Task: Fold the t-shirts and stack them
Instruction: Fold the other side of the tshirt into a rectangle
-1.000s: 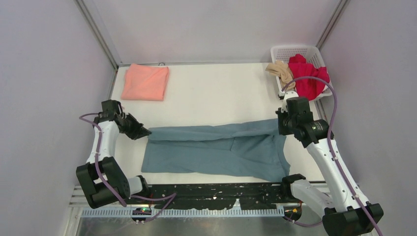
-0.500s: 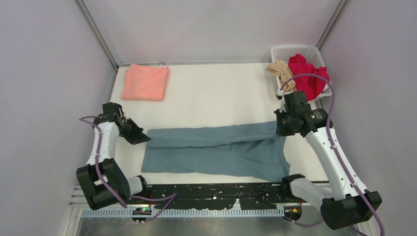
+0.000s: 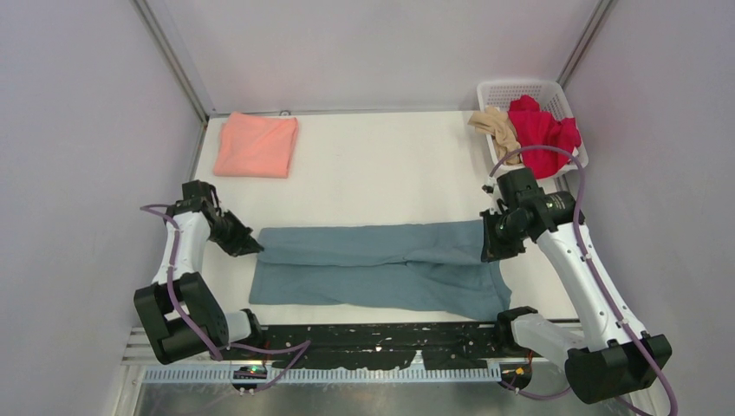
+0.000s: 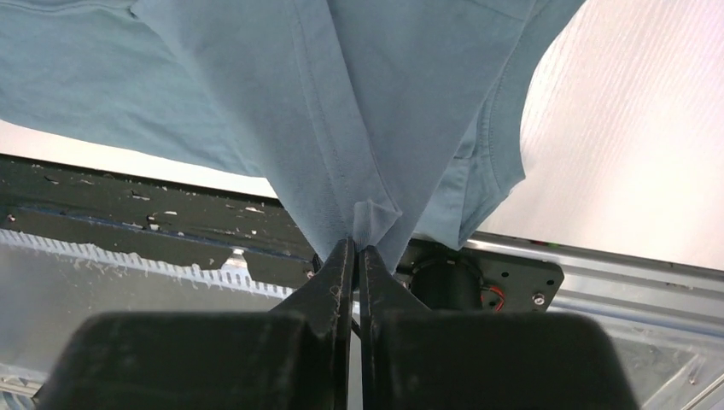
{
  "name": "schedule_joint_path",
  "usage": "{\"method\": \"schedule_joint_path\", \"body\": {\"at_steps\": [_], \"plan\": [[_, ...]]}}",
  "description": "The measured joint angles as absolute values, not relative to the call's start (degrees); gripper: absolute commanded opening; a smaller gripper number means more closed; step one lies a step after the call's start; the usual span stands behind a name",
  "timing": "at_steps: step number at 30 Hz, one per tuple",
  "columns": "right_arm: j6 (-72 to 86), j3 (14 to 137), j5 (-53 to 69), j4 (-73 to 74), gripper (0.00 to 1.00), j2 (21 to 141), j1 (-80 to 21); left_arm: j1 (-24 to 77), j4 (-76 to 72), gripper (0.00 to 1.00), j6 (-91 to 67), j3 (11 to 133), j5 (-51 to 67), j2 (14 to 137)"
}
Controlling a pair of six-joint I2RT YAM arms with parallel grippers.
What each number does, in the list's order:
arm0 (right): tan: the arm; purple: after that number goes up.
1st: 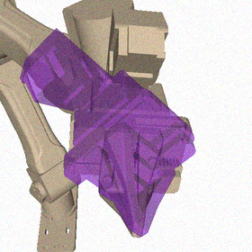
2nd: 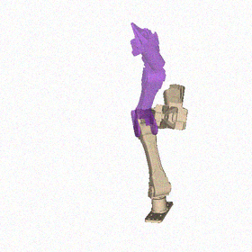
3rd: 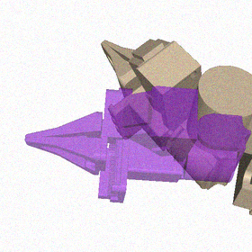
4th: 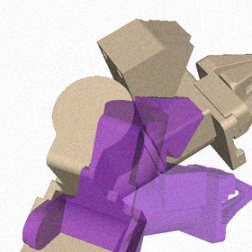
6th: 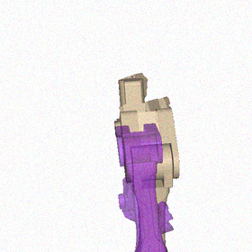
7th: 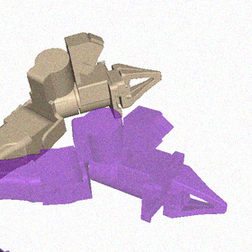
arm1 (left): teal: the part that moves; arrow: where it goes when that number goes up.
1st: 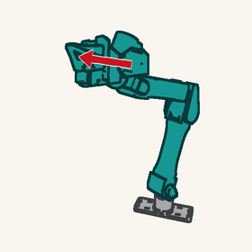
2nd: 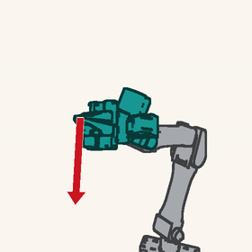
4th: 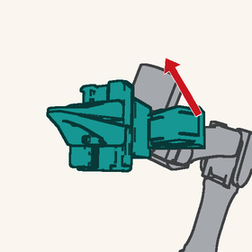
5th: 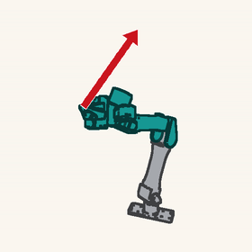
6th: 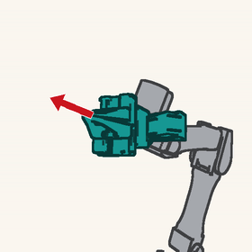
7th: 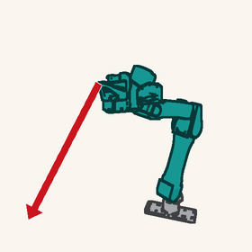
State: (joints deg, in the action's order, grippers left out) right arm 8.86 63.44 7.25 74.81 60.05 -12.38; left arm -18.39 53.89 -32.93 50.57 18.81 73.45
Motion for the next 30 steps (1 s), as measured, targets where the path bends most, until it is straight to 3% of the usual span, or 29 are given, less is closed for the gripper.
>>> {"method": "schedule_joint_path", "body": {"at_steps": [4,6,7,9,10,11,13,14,22,30], "plan": [[10.1,60.8,7.7,75.2,0.14,60.2,-12.4,-18.4,53.9,0.00,-32.6,50.6,18.0,74.1],[11.1,58.2,8.5,75.1,0.23,61.0,-12.4,-18.4,53.9,0.23,-32.5,50.6,17.6,74.8],[11.6,56.2,8.9,75.1,0.26,61.6,-12.4,-18.4,53.9,0.42,-32.4,50.6,17.3,75.4],[12.5,53.4,9.4,75.1,0.45,62.8,-12.4,-18.4,53.9,0.63,-32.0,50.5,16.8,76.1],[13.1,51.8,9.8,75.2,0.78,63.5,-12.4,-18.4,54.0,0.70,-32.4,50.5,16.4,76.3],[13.5,50.6,10.0,75.4,0.98,64.1,-12.4,-18.5,54.1,0.77,-32.5,50.5,16.1,76.4],[14.1,49.8,10.2,76.2,0.96,65.1,-12.6,-18.5,54.4,0.98,-32.7,50.6,15.2,76.2],[13.9,50.1,10.0,76.4,0.96,65.1,-12.6,-18.5,54.9,0.99,-32.9,50.7,14.3,76.0],[15.7,58.8,9.1,71.5,0.95,63.9,-12.7,-16.7,58.3,1.00,-34.3,58.5,9.2,69.4],[27.3,42.9,15.8,54.4,0.95,64.8,-17.4,4.4,50.9,1.00,-35.5,60.9,17.4,79.1]]}}
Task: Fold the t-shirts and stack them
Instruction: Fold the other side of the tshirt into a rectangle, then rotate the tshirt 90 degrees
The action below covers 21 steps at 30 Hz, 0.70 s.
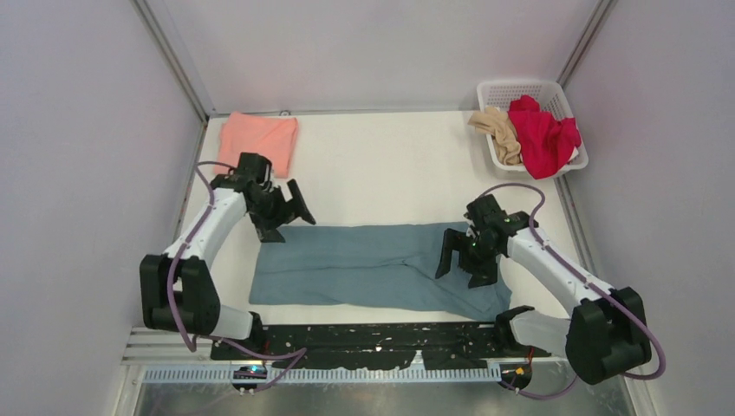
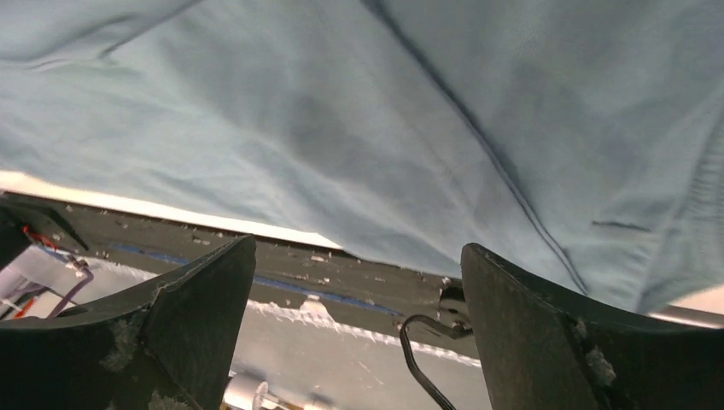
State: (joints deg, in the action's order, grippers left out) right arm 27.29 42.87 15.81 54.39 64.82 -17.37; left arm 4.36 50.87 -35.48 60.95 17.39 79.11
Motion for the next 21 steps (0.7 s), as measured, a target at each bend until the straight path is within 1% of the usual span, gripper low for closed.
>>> {"method": "schedule_joint_path", "body": {"at_steps": [3,6,9,10,11,12,13,16,19,21], "plan": [[31.4,38.2,15.6,49.8,0.95,68.4,-18.3,7.5,48.9,1.00,-35.6,60.6,20.1,83.7],[34.8,37.1,14.4,45.6,0.95,74.6,-18.3,7.9,46.4,1.00,-35.7,58.1,21.2,85.5],[37.8,40.8,14.3,46.9,0.95,81.8,-17.3,7.9,44.6,1.00,-36.2,54.5,21.1,85.4],[39.5,44.9,14.8,49.6,0.95,88.6,-16.1,8.1,43.1,1.00,-37.3,50.5,21.0,85.3],[39.6,45.0,14.9,49.7,0.95,88.8,-16.0,8.1,43.1,1.00,-37.3,50.5,21.0,85.3],[39.6,46.5,14.9,50.7,0.95,91.6,-15.3,8.2,41.8,0.99,-38.3,49.1,20.8,84.9],[39.3,49.6,14.8,51.7,0.95,94.5,-14.9,8.3,40.8,1.00,-39.0,47.7,20.5,84.2],[38.6,66.3,15.2,56.5,0.95,108.2,-13.2,8.7,38.8,1.00,-42.1,43.0,19.5,81.3],[36.2,79.6,15.0,56.0,0.95,115.0,-12.2,9.8,37.9,1.00,-45.2,40.3,18.3,78.8],[34.2,87.3,14.7,52.6,0.95,118.5,-11.9,11.1,37.1,1.00,-47.3,39.1,17.6,77.5]]}}
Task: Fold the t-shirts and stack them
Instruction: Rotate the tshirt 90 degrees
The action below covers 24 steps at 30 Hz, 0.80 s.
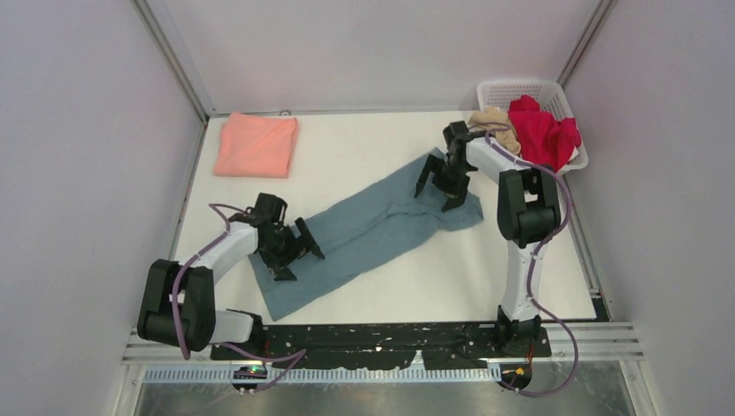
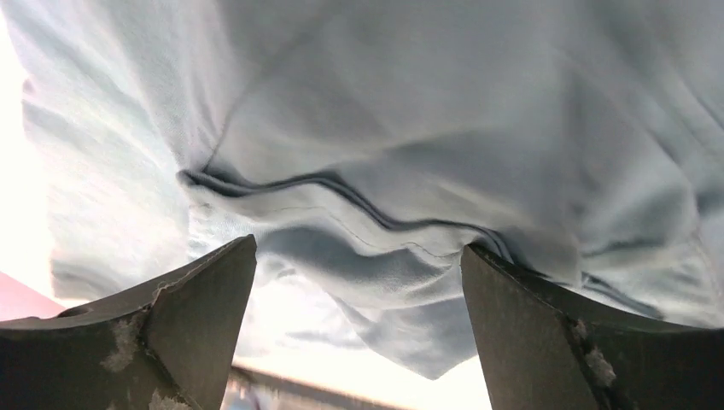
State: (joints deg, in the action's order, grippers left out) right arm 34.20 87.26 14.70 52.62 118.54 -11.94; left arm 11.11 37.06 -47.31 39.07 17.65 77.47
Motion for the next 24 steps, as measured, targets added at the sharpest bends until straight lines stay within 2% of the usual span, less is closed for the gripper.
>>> {"method": "schedule_joint_path", "body": {"at_steps": [4,10,16,19,24], "plan": [[30.7,100.6,15.2,43.6,0.95,126.2,-11.8,14.7,35.2,1.00,-51.3,37.8,17.5,76.4],[29.8,115.3,17.7,39.0,0.95,135.9,-12.8,23.8,30.3,1.00,-58.9,37.2,16.1,76.4],[30.9,137.2,19.8,36.3,0.95,149.6,-15.7,35.1,20.1,1.00,-69.9,35.6,14.2,76.9],[33.3,139.4,20.5,32.1,0.95,151.7,-17.3,40.8,15.2,0.99,-74.7,36.2,12.9,79.5],[37.8,139.8,19.7,24.1,0.95,153.7,-19.6,48.9,9.0,1.00,-80.5,44.1,11.2,89.7]]}}
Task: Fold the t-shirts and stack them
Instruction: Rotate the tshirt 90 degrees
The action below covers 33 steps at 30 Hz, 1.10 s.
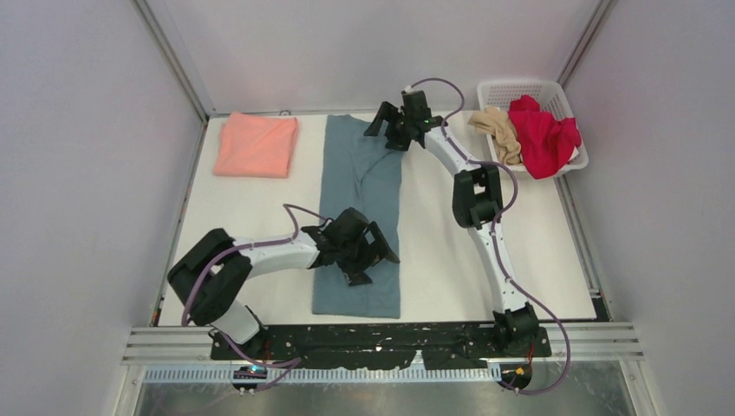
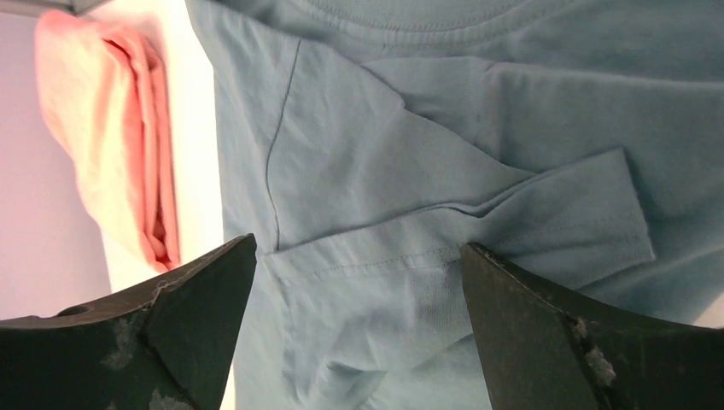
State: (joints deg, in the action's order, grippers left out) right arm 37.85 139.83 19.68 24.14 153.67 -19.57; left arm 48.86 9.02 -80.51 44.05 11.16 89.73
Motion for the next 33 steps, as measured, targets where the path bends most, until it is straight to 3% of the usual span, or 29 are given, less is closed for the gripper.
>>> {"method": "schedule_joint_path", "body": {"at_steps": [4,9,14,19,22,25,29,33], "plan": [[41.2,143.1,19.6,18.7,0.95,156.9,-20.8,52.5,4.2,1.00,-82.5,49.9,10.7,96.6],[41.4,144.2,18.1,17.9,0.95,157.3,-21.1,53.8,5.1,1.00,-81.5,50.3,7.9,95.7],[37.9,143.3,16.0,20.9,0.95,151.8,-20.5,54.0,16.8,1.00,-72.2,50.5,3.8,83.8],[30.5,136.2,13.8,23.1,0.95,134.8,-19.7,54.2,26.2,0.99,-63.0,52.5,-0.7,67.9],[25.9,125.4,11.4,23.6,0.95,118.8,-19.4,54.3,32.2,1.00,-59.9,50.6,-5.1,58.8],[24.1,102.7,8.4,22.7,0.95,97.0,-20.0,54.2,36.7,0.99,-58.0,45.4,-6.2,52.8],[24.7,74.2,5.0,22.6,0.95,75.2,-24.1,54.2,36.7,0.88,-57.5,37.4,-2.0,51.4],[26.2,54.7,4.5,28.8,0.96,66.9,-30.0,54.2,34.6,0.74,-58.5,30.9,2.9,53.5]]}}
